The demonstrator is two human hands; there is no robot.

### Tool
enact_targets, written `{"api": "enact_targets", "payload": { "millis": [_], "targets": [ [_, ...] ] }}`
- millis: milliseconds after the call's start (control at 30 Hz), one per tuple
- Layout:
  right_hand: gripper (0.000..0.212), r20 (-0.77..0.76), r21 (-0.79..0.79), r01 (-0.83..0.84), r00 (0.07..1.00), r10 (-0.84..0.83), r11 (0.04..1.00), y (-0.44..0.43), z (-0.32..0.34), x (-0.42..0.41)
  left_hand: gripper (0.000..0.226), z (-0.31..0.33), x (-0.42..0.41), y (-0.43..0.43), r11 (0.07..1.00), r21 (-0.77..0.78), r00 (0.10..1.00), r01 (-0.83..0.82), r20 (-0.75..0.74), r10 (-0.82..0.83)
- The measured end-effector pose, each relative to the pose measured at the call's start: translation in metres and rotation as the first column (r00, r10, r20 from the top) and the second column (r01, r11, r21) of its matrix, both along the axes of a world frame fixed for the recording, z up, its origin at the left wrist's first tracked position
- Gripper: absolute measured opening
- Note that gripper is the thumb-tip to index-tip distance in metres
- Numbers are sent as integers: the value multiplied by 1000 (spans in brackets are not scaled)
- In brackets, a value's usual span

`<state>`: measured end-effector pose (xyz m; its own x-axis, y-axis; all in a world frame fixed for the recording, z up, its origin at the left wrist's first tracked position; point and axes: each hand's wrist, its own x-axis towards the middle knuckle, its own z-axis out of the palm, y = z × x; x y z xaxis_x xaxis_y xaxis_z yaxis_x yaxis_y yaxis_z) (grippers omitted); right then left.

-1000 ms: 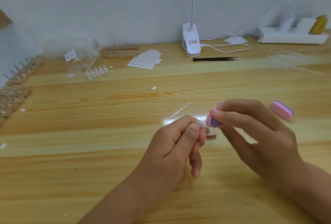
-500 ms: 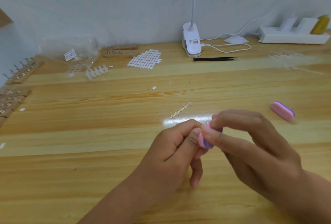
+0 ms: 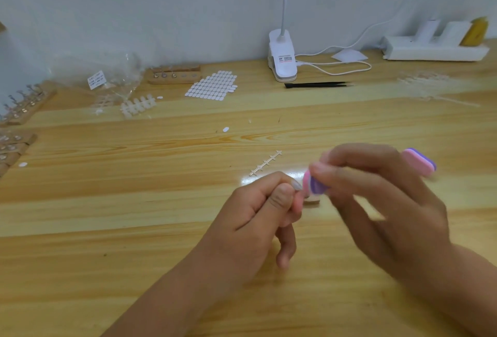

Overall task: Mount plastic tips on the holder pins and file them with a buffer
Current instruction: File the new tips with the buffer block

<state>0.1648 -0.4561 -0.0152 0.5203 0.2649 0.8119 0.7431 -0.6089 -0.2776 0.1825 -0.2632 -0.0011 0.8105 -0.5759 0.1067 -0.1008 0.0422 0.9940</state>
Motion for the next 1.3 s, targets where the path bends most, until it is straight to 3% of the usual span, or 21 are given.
{"api": "enact_targets", "payload": {
  "millis": [133,267,400,500,600,733,900,1000,1133,1233,1300],
  "targets": [
    [40,22,-122,-13,1000,16,992,0,-4,-2,29,0,-1,0,999,27,999,33,3,-33],
    [33,0,-28,33,999,-33,999,-2,1,2,30,-1,2,1,999,36,1000,-6,-17,6],
    [36,17,-114,-11,1000,13,993,-1,-4,-4,29,0,0,1,998,49,1000,25,9,-26],
    [31,-41,-52,58,997,-61,997,-6,2,6,30,0,0,2,999,47,1000,16,11,-16],
    [26,-4,-25,-23,1000,23,999,2,3,-1,29,-1,0,2,999,48,999,2,35,-3],
    [41,51,-191,-19,998,30,981,-2,-7,-3,30,-4,-3,1,995,102,998,2,58,-8],
    [35,16,-79,22,1000,-21,997,-5,-2,2,30,-3,0,1,997,77,1000,-18,18,17],
    [32,35,-106,-12,999,15,994,1,-6,-5,28,-2,-2,1,999,46,1000,11,4,-11],
    [31,-15,-63,83,996,-84,995,-7,-1,6,30,1,0,2,999,20,1000,26,-15,-25],
    [29,20,-23,17,1000,-16,1000,-1,0,-2,29,0,1,2,1000,6,1000,10,-5,-10],
    [32,34,-99,-34,999,37,995,0,-4,-6,29,-2,1,1,1000,5,1000,31,1,-31]
  ]
}}
